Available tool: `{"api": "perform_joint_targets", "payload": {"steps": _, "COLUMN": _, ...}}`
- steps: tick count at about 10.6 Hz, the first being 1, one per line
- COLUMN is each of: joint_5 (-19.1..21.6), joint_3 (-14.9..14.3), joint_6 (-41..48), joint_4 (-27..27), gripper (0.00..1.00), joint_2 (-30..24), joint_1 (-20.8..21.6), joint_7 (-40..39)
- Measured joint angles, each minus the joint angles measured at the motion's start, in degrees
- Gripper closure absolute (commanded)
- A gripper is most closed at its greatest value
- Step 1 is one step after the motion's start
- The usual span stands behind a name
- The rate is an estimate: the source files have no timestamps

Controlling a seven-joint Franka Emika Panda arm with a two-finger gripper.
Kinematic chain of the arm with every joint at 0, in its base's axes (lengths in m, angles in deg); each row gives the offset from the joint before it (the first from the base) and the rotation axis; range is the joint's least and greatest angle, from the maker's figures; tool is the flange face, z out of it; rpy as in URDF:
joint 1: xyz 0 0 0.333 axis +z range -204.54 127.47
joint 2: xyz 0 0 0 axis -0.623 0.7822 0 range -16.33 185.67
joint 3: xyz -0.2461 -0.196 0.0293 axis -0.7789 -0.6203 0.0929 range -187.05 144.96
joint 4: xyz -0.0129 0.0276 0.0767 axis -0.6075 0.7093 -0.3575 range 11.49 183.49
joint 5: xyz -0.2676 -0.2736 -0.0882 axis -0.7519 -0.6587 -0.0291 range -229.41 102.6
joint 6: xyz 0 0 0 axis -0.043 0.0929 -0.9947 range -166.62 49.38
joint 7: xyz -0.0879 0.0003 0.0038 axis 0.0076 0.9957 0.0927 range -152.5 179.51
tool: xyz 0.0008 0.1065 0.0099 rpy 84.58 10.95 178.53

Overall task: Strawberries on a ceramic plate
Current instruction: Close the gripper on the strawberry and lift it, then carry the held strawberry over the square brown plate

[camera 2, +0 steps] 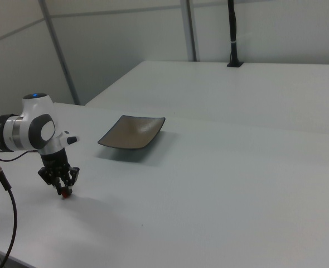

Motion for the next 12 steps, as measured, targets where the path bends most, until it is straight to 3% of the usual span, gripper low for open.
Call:
{"api": "perform_joint_targets", "payload": {"steps": 2, "joint_5": 0.0, "joint_3": -0.1, "joint_6": 1.9, "joint_4": -1.1, "gripper": 1.0, "joint_2": -1.4, "joint_1": -0.5, "joint_7": 0.1}}
{"api": "perform_joint_targets", "payload": {"steps": 6, "joint_5": 0.0, "joint_3": -1.2, "joint_6": 14.4, "joint_4": -8.8, "gripper": 1.0, "joint_2": -5.6, "joint_1": -3.0, "joint_7": 0.2}}
{"api": "perform_joint_targets", "payload": {"steps": 9, "joint_5": -0.1, "joint_3": -5.3, "joint_6": 24.8, "joint_4": -17.9, "gripper": 1.0, "joint_2": -6.9, "joint_1": -4.4, "joint_7": -1.4}}
{"api": "perform_joint_targets", "payload": {"steps": 12, "joint_5": -0.1, "joint_3": -9.4, "joint_6": 27.4, "joint_4": -24.3, "gripper": 0.99, "joint_2": -7.1, "joint_1": -4.6, "joint_7": -1.9}}
